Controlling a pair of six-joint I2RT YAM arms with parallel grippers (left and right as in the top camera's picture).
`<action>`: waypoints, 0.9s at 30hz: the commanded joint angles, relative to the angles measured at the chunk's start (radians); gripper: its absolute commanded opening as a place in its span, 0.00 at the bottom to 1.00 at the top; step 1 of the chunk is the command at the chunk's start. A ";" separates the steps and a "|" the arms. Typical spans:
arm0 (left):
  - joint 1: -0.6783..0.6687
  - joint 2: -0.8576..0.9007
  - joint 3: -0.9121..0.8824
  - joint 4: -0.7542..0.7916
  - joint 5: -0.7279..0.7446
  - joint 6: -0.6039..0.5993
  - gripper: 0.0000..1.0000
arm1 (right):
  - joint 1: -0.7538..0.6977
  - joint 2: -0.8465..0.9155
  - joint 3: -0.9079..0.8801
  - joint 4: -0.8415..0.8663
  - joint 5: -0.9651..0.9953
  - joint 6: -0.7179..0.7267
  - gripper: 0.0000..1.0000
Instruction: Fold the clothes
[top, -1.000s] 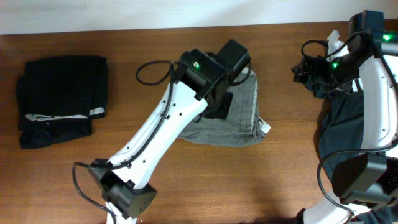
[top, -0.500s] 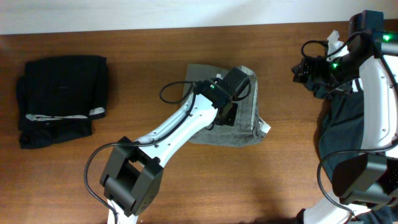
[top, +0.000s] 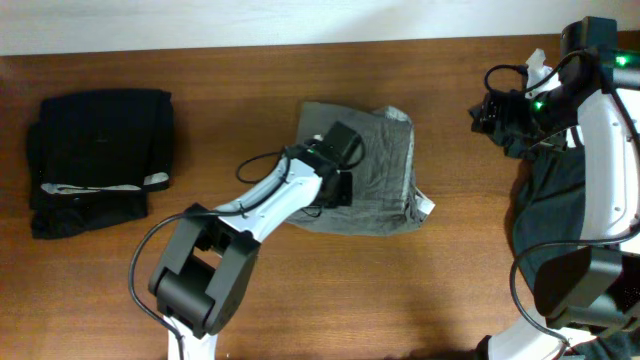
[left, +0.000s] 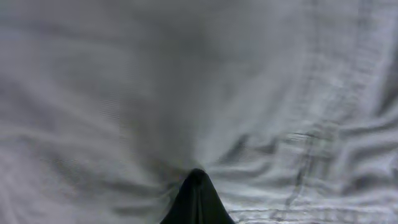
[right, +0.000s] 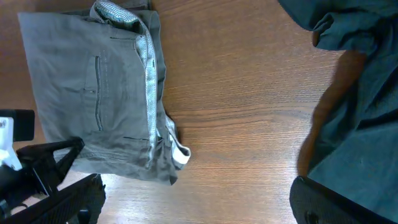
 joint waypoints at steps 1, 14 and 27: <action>0.046 0.015 -0.039 -0.011 0.005 -0.016 0.00 | -0.005 0.003 0.000 0.000 0.013 -0.002 0.99; 0.163 0.015 -0.097 0.014 -0.188 0.126 0.01 | -0.005 0.003 0.000 0.000 0.013 -0.002 0.99; 0.409 0.015 -0.083 0.348 -0.204 0.300 0.28 | -0.005 0.003 0.000 0.000 0.013 -0.002 0.99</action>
